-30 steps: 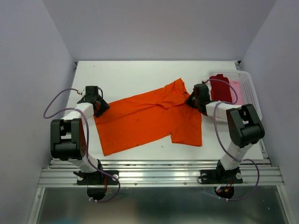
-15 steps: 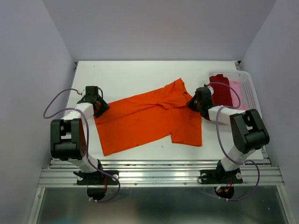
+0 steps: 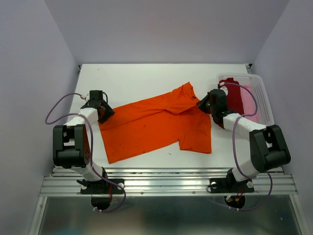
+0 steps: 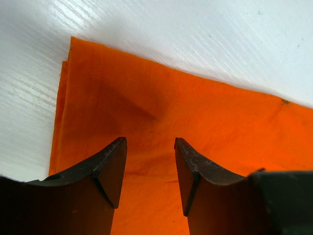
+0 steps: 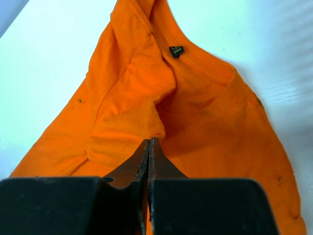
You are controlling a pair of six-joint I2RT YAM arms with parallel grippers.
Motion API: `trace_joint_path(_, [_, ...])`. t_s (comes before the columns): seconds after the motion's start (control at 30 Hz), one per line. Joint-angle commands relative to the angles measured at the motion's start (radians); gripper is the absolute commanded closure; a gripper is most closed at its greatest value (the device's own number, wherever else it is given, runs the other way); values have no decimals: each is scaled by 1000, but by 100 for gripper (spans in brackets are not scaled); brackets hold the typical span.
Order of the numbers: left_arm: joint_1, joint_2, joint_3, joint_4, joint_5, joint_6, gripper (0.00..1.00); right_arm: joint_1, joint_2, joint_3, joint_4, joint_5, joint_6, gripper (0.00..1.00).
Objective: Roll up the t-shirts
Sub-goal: Fold the T-shirt at the center of the board.
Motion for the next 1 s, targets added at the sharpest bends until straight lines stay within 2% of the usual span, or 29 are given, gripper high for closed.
trace_joint_path(0.0, [-2, -25, -4, -9, -15, 9, 45, -7, -49, -21, -5, 13, -20, 99])
trace_joint_path(0.3, [-2, -21, -2, -9, -8, 12, 45, -7, -109, -85, -47, 6, -33, 99])
trace_joint_path(0.57, [-7, -10, -1, -7, -4, 12, 44, -7, -57, -137, -56, 21, -28, 99])
trace_joint_path(0.6, [-8, -10, -1, -7, -4, 12, 44, -7, -51, -142, -56, 26, -25, 96])
trace_joint_path(0.67, [-8, -10, 1, -7, -4, 12, 44, -7, -46, -154, -56, 30, -19, 82])
trace_joint_path(0.73, [-10, -11, 1, -7, -5, 12, 44, -7, -46, -164, -61, 27, -19, 60])
trace_joint_path(0.97, [-14, -41, 18, -38, -33, 12, 43, -7, -119, -122, -103, 56, -54, 60])
